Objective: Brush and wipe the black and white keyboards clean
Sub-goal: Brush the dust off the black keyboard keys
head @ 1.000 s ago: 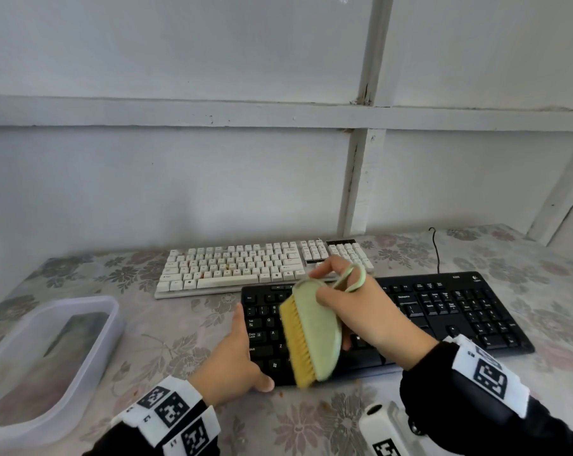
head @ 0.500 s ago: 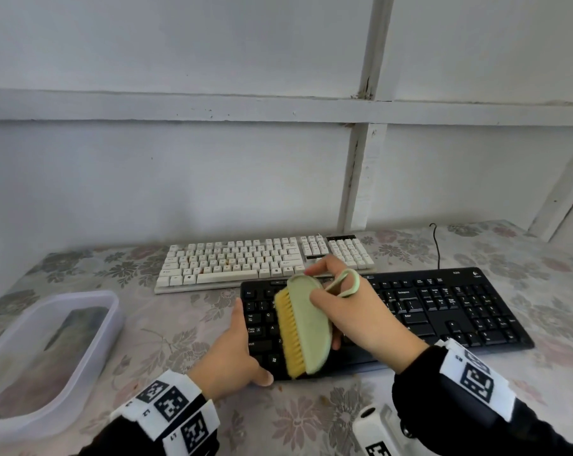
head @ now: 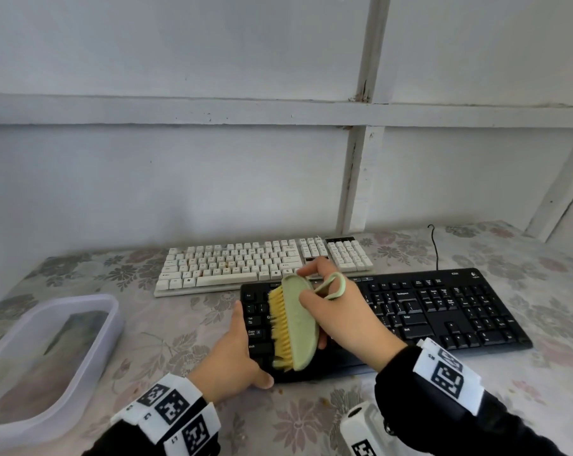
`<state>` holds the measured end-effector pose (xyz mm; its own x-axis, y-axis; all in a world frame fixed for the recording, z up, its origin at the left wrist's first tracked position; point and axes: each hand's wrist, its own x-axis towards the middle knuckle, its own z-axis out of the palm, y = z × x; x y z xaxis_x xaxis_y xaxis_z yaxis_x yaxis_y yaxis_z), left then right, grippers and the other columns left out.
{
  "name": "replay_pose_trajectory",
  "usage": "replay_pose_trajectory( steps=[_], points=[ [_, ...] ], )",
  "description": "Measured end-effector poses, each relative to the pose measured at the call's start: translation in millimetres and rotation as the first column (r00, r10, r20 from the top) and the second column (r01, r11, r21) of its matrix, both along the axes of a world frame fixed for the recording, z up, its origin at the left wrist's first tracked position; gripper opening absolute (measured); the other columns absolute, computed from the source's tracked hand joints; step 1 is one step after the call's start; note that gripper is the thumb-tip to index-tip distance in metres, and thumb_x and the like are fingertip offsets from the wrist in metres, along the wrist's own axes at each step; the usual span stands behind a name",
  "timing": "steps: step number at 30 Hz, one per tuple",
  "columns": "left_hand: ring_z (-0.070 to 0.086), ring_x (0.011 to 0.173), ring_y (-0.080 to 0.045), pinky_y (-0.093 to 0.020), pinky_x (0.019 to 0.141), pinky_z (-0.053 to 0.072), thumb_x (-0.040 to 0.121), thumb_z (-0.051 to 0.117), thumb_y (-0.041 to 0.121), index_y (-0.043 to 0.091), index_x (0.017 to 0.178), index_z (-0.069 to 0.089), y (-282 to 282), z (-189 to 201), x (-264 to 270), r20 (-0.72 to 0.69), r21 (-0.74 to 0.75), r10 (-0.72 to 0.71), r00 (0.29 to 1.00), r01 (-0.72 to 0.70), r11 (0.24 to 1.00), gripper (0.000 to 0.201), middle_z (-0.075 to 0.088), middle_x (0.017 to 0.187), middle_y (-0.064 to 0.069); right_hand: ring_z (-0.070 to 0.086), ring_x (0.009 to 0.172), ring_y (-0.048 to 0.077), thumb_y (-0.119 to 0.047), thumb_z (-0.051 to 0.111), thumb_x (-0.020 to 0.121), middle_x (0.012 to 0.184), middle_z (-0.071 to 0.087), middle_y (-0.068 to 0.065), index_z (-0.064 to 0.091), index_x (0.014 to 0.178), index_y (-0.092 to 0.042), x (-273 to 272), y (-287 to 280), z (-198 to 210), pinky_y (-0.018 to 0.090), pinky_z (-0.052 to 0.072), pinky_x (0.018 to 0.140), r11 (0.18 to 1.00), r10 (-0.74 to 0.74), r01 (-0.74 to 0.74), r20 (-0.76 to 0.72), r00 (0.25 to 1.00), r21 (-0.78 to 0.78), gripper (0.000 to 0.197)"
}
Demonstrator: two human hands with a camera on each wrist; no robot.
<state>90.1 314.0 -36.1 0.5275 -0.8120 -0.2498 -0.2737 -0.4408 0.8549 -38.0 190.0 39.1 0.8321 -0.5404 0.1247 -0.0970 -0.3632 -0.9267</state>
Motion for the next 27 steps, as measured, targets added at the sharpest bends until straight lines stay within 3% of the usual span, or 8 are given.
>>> replay_pose_trajectory(
  steps=[4,8,12,14,20,23,27],
  points=[
    [0.056,0.104,-0.011,-0.033,0.091,0.05,0.06,0.077,-0.002,0.032,0.145,-0.014,0.5,-0.7,1.3,0.01,-0.02,-0.012,1.0,0.012,1.0,0.13,0.05,0.111,0.017,0.041,0.033,0.009,-0.007,0.049,0.087,0.062,0.052,0.004,0.051,0.096,-0.015,-1.5,3.3,2.5,0.021,0.037,0.031,0.996,0.078,-0.081,-0.087,0.993,-0.025,0.012],
    [0.049,0.111,-0.011,-0.028,0.096,0.043,0.062,0.078,-0.002,0.031,0.146,-0.015,0.2,0.3,0.3,0.01,-0.031,-0.02,1.0,0.02,0.999,0.13,0.042,0.109,0.023,0.046,0.037,0.01,-0.005,0.049,0.087,0.064,0.055,0.002,0.052,0.101,-0.015,4.8,4.6,6.1,0.023,0.04,0.033,1.0,0.006,-0.006,0.013,1.0,-0.012,0.018],
    [0.056,0.106,-0.013,-0.036,0.092,0.05,0.054,0.079,0.004,0.031,0.145,-0.009,2.1,2.3,0.0,-0.006,-0.038,-0.03,1.0,0.029,0.999,0.13,0.05,0.113,0.014,0.045,0.04,0.016,-0.006,0.048,0.087,0.064,0.052,0.007,0.051,0.099,-0.017,5.5,9.9,0.3,0.024,0.041,0.033,0.998,0.059,-0.06,-0.067,0.996,-0.019,0.017],
    [0.058,0.102,-0.013,-0.038,0.089,0.052,0.055,0.079,0.003,0.031,0.144,-0.005,2.6,2.0,0.3,0.012,-0.047,-0.029,1.0,0.03,0.998,0.125,0.052,0.111,0.01,0.043,0.037,0.014,-0.007,0.049,0.087,0.064,0.051,0.007,0.051,0.098,-0.015,5.5,8.3,3.4,0.022,0.039,0.032,0.995,0.091,-0.094,-0.097,0.991,-0.023,0.015],
    [0.055,0.106,-0.011,-0.035,0.092,0.05,0.059,0.08,0.002,0.031,0.145,-0.007,3.1,3.3,-1.5,0.0,-0.07,-0.031,1.0,0.031,0.997,0.126,0.05,0.112,0.013,0.048,0.041,0.016,-0.007,0.048,0.087,0.069,0.057,0.008,0.05,0.101,-0.018,9.0,11.3,-2.1,0.024,0.042,0.034,1.0,0.011,-0.012,-0.024,1.0,-0.015,0.018],
    [0.058,0.102,-0.011,-0.037,0.09,0.052,0.055,0.081,0.006,0.031,0.144,-0.005,3.3,2.4,-1.4,0.003,-0.092,-0.034,0.999,0.034,0.995,0.126,0.053,0.11,0.01,0.043,0.039,0.017,-0.007,0.048,0.087,0.067,0.052,0.011,0.051,0.098,-0.019,7.7,10.4,-1.0,0.021,0.038,0.033,0.997,0.076,-0.077,-0.067,0.995,-0.015,0.016],
    [0.06,0.099,-0.013,-0.032,0.085,0.053,0.056,0.079,0.006,0.031,0.144,-0.01,2.2,0.9,-0.7,0.009,-0.072,-0.032,0.999,0.033,0.997,0.128,0.054,0.109,0.008,0.046,0.039,0.013,-0.006,0.048,0.088,0.067,0.055,0.008,0.051,0.103,-0.015,12.3,10.4,0.1,0.023,0.04,0.033,1.0,0.024,-0.024,0.006,1.0,-0.018,0.018]
  ],
)
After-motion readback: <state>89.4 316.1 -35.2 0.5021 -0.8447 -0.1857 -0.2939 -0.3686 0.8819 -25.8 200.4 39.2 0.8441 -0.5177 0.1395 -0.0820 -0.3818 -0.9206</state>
